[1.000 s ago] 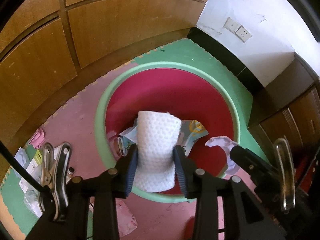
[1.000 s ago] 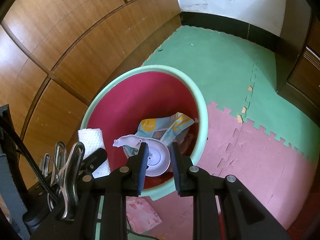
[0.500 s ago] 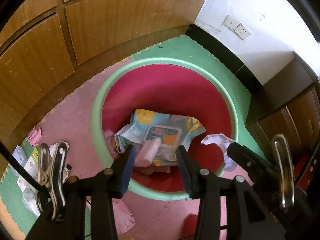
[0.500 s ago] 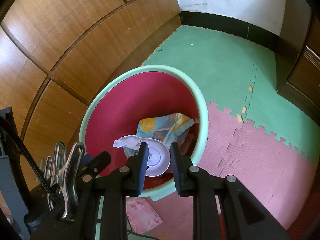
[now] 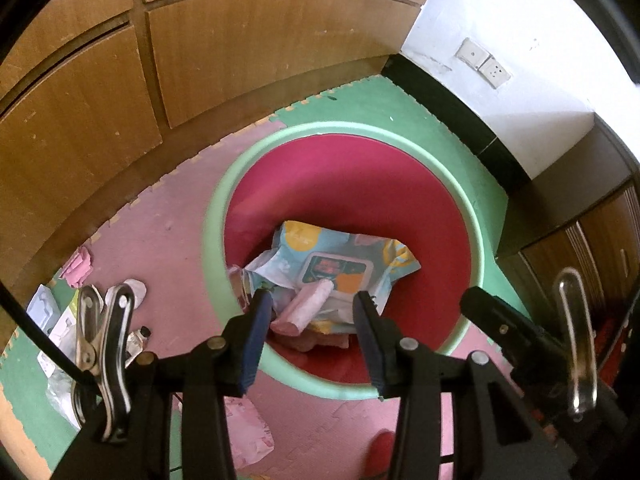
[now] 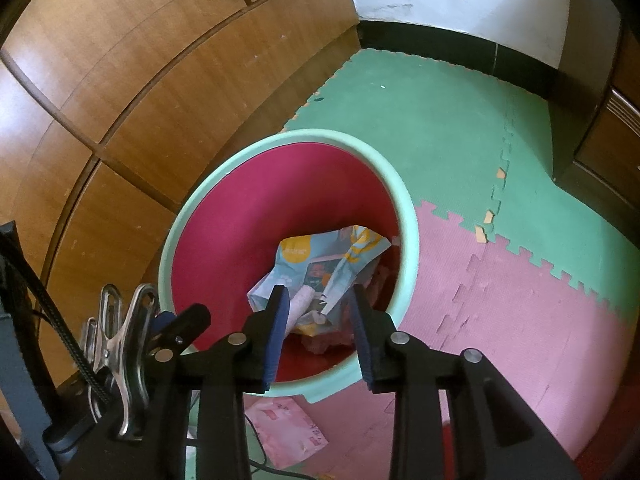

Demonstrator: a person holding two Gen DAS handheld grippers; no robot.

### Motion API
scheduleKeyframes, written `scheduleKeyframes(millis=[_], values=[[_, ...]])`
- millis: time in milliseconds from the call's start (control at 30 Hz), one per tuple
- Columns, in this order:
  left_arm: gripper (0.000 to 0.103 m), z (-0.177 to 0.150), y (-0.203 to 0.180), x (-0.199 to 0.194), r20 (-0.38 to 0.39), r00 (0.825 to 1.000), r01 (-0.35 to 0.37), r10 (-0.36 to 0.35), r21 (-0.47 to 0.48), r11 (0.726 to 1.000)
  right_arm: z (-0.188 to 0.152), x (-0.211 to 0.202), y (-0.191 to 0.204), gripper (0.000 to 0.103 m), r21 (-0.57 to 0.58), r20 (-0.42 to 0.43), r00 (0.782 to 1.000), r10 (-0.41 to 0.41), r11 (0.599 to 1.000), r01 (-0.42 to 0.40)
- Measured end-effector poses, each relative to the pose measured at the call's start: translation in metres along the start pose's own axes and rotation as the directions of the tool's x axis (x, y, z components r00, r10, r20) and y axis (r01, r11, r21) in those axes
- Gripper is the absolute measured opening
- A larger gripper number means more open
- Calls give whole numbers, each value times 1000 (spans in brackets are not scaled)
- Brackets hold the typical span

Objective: Collect trash
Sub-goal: 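Move both grippers away from the bucket back to the trash pile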

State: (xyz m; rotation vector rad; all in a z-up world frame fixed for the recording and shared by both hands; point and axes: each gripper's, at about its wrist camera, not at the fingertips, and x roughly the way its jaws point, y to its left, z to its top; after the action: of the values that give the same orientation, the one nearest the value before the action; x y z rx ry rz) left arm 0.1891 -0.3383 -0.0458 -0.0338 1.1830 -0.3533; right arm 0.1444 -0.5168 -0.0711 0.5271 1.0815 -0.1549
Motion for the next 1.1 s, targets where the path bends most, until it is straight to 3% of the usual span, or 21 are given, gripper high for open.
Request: scheduleKeyframes(millis=[433, 600, 800, 1100], values=[[44, -13, 30, -49, 33, 999, -35, 37, -41, 999, -8, -25, 35, 32, -83, 16, 998, 68, 994, -66], [44, -23, 53, -89, 69, 995, -72, 77, -65, 995, -16, -52, 54, 32, -88, 35, 990, 137, 987, -133], [44, -38, 99, -149, 106, 985, -115, 133, -158, 981, -32, -76, 79, 32, -108, 42, 977, 209, 973, -203], [45, -75, 174, -245, 180, 952, -194, 248, -271, 943, -63, -95, 106, 32, -113, 38, 961, 273, 957, -268]])
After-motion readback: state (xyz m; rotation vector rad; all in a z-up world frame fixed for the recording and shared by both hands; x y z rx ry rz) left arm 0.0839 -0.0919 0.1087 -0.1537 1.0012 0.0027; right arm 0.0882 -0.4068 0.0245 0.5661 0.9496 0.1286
